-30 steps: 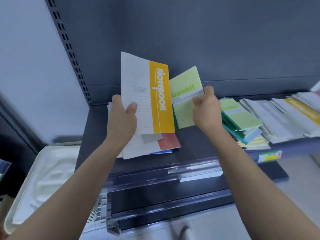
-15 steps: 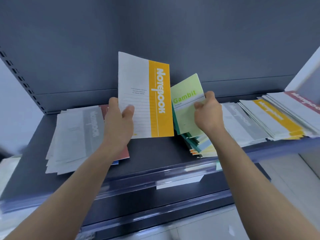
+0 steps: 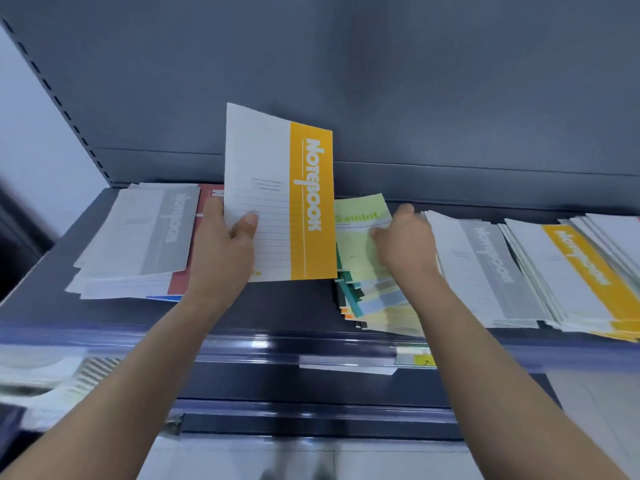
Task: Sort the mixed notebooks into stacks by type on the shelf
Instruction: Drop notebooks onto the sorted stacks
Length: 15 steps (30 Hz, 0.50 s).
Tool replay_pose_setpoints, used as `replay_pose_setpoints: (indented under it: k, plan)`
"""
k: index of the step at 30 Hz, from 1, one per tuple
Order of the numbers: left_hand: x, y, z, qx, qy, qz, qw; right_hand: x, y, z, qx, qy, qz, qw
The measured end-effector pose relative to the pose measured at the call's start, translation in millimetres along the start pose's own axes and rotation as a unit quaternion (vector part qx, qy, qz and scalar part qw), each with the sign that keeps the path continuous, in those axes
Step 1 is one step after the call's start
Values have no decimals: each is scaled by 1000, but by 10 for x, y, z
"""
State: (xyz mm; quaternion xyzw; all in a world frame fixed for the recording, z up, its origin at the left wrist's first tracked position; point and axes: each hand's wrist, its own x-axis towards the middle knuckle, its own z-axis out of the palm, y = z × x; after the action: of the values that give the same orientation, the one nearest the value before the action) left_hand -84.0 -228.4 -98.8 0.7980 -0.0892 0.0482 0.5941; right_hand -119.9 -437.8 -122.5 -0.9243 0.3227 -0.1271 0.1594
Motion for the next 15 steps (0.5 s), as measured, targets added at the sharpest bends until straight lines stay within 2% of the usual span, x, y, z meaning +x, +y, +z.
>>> replay_pose_setpoints:
  k: [3, 9, 15]
  plan:
    - [-12, 43, 1, 1, -1, 7, 1000, -10, -14, -51, -91, 18, -42, 995]
    - [38, 141, 182, -15, -37, 34, 999, -142, 75, -467, -115, 43, -160, 979]
    - [-84, 290, 672, -47, -120, 46, 991, -331, 423, -983, -143, 135, -181, 964]
